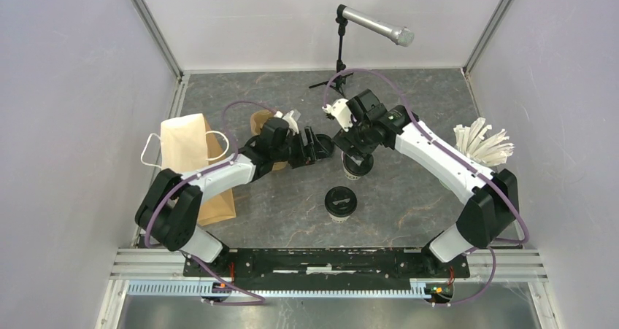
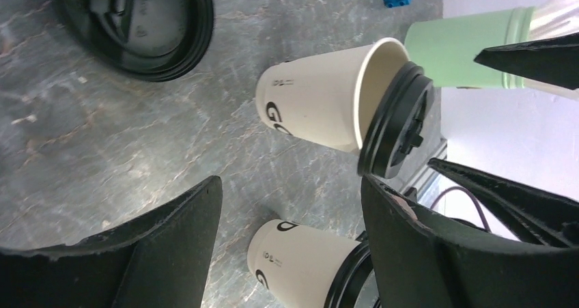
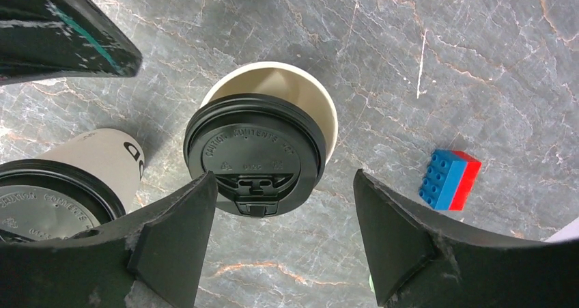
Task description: Pack the takeout coffee
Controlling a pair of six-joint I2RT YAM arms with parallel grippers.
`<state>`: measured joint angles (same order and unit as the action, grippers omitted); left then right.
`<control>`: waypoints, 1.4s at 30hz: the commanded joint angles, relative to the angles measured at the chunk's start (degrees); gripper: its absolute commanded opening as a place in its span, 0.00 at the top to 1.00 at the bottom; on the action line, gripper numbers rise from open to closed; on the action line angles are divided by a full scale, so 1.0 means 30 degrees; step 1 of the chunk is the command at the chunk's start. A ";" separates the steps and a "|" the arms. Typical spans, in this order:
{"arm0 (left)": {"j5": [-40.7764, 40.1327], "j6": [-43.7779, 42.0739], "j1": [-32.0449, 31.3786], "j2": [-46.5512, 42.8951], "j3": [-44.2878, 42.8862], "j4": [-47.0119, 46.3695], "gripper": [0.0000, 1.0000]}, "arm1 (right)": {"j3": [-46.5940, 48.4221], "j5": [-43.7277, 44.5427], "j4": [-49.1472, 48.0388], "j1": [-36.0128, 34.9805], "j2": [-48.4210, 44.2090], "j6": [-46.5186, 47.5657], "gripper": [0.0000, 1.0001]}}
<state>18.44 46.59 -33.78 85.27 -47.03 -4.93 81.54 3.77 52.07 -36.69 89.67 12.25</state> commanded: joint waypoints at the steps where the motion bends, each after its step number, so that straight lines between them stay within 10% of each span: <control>1: 0.1476 -0.1475 -0.0189 0.0857 -0.1728 -0.1228 0.18 | -0.1328 0.0150 -0.1743 0.0248 -0.1696 -0.0320 0.21; 25: 0.1545 -0.6522 -0.1233 0.4107 -0.5337 -0.0701 0.09 | -1.2129 -0.4925 -1.2956 0.4437 -0.9103 -0.7879 0.39; 42: 0.1171 -0.7355 -0.1711 0.5715 -0.6733 0.0323 0.13 | -1.1901 -0.3687 -1.2936 0.4469 -0.7991 -0.6918 0.57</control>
<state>22.79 27.97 -38.50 101.69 -64.60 -4.51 44.75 -8.47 14.90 -23.51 64.77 -9.45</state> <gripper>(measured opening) 0.887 0.441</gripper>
